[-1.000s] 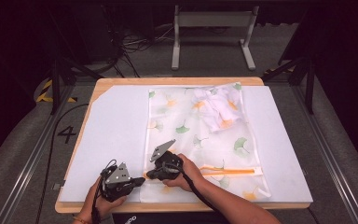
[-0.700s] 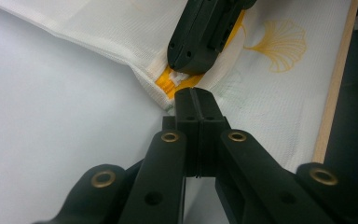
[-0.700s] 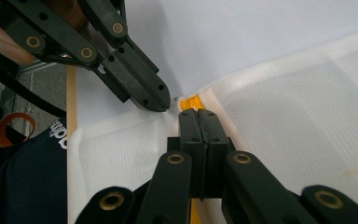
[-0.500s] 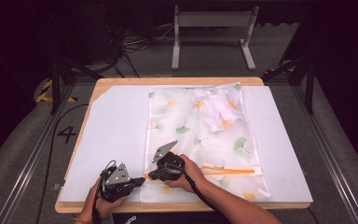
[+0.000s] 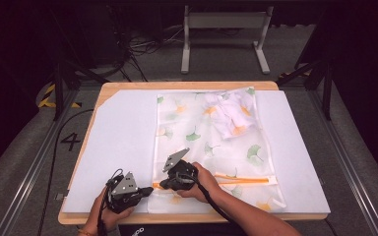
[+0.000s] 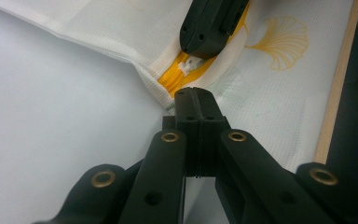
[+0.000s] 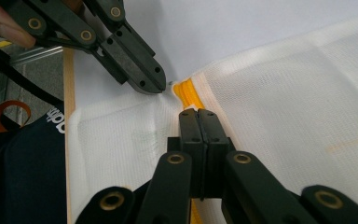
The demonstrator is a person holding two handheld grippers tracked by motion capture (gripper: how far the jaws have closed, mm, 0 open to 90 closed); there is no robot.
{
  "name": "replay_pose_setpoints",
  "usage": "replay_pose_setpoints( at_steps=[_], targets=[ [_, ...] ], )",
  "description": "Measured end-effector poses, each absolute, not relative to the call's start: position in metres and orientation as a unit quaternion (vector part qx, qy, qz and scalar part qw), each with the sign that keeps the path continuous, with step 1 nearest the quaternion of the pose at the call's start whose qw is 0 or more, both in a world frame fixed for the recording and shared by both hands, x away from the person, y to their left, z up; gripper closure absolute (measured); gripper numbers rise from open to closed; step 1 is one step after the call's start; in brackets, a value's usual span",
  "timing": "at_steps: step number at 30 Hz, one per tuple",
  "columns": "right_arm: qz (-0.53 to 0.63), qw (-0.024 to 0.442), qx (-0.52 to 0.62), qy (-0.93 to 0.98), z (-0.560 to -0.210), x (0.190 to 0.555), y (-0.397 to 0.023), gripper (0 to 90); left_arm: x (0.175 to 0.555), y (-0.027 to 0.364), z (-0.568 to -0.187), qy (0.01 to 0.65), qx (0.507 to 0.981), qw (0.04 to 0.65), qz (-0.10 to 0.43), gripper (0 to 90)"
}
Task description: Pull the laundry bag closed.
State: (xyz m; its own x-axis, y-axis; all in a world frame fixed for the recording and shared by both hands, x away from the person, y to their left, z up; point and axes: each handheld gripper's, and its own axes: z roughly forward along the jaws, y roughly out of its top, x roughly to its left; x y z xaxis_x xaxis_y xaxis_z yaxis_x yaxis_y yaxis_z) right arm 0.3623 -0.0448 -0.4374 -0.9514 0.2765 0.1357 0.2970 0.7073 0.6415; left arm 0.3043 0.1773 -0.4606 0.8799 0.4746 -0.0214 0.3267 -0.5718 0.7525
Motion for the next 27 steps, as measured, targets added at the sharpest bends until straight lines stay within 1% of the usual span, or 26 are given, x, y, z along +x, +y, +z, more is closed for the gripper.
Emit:
replay_pose_setpoints(
  at_steps=[27],
  targets=[
    [-0.344, -0.005, -0.17, -0.923, -0.43, 0.362, -0.081, 90.0, 0.305, 0.177, -0.46, 0.227, 0.883, 0.402, 0.09, 90.0]
  ],
)
